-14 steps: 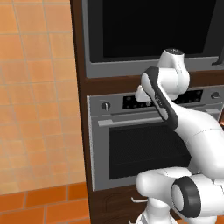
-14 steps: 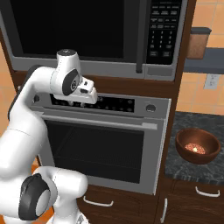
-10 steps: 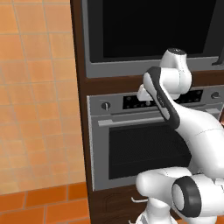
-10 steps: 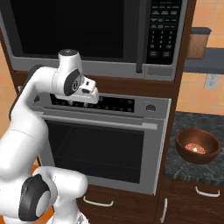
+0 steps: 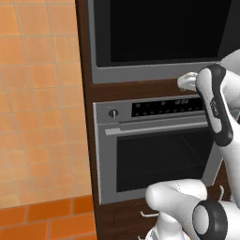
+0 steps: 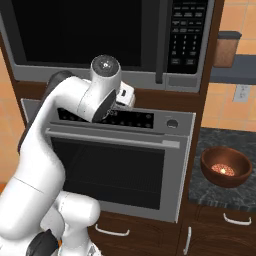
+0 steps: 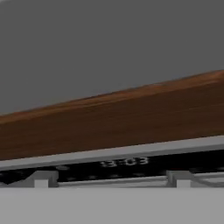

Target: Open the microwave, place the bowl with waffle inside the microwave, then close the microwave door and turn it on.

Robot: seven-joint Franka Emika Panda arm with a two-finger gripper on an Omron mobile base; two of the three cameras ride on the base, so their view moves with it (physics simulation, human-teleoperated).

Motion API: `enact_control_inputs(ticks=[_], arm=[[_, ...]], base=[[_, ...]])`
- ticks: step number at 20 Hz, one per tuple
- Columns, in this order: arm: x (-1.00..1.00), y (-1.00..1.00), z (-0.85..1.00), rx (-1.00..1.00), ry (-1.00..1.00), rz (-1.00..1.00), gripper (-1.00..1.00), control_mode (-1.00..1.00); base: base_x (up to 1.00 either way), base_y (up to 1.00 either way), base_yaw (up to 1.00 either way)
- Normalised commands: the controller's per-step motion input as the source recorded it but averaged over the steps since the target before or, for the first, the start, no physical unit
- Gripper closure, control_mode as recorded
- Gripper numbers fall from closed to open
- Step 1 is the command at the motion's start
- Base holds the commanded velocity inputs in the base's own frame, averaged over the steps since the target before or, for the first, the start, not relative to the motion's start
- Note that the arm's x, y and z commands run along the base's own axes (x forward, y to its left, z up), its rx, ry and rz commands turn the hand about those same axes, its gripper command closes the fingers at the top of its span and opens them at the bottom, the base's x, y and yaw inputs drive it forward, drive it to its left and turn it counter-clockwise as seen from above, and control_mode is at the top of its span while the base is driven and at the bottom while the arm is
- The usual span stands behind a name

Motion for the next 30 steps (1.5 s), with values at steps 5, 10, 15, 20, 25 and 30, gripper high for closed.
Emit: enact_control_inputs(ticks=[5,10,15,20,25,30], arm=[[-0.52,-0.55,0.98,-0.12,-0.55,-0.12,-1.0,-1.0],[-0.63,-0.71,0.98,-0.09,-0.36,-0.26,-1.0,-1.0],[-0.09,-0.79,0.45,-0.07,0.01,-0.31,-1.0,-1.0],[0.17,-0.42,0.23,0.19,0.13,0.01,-1.0,-1.0],[0.47,-0.41,0.0,0.01,0.12,0.06,-1.0,-1.0],[0.36,-0.21,0.0,0.02,0.03,0.1,-1.0,-1.0]], base=[[0.0,0.0,0.0],[0.0,0.0,0.0],[0.0,0.0,0.0],[0.0,0.0,0.0],[0.0,0.0,0.0],[0.0,0.0,0.0]])
